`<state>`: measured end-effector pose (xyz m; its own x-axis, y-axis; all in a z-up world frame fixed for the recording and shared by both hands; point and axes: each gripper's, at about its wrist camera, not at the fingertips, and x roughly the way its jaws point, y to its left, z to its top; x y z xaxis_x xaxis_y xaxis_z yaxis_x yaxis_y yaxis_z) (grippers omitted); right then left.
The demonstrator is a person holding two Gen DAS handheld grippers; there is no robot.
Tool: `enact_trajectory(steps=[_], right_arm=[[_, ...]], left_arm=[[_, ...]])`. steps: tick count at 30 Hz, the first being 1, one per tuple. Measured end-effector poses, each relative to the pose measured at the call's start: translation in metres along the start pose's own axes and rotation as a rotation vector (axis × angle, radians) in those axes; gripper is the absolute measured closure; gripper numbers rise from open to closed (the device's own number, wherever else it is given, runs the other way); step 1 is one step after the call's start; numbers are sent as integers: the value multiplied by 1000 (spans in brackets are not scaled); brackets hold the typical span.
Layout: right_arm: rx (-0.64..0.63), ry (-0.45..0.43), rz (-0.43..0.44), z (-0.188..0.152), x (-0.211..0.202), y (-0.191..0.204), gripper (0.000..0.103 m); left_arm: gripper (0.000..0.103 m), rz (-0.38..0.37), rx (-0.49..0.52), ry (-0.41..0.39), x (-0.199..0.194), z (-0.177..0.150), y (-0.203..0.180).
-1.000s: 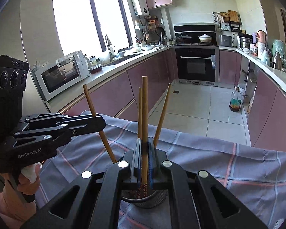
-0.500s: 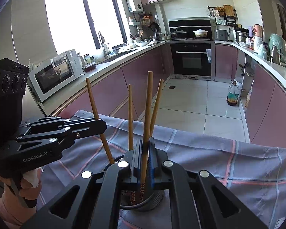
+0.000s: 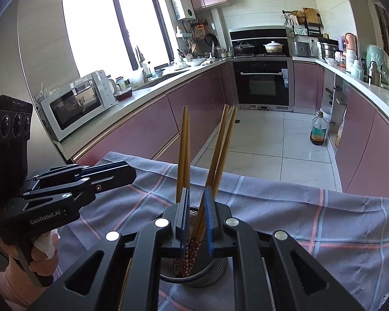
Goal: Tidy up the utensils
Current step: 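Open the right tool to drop the chopstick in the cup while the left tool releases its own, then move both open tools back over the remaining chopstick pile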
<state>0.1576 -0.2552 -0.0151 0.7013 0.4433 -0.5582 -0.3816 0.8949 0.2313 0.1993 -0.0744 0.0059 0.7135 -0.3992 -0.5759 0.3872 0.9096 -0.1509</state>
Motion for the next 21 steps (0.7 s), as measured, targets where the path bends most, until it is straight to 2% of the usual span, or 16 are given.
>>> enact_trajectory(steps=[2, 4, 11, 16, 21], right_arm=[[-19, -20, 4, -4, -6, 7, 72], [-38, -35, 23, -9, -14, 14, 72], [-94, -27, 133, -31, -32, 38, 71], [-109, 24, 178, -53, -28, 50, 71], [-76, 122, 198, -81, -6, 54, 71]], left_arm=[[72, 17, 5, -26, -10, -7, 1], [64, 31, 0, -49, -21, -16, 4], [59, 113, -36, -72, -52, -59, 21], [59, 149, -77, -3, -59, -104, 40], [59, 180, -94, 73, -55, -141, 56]])
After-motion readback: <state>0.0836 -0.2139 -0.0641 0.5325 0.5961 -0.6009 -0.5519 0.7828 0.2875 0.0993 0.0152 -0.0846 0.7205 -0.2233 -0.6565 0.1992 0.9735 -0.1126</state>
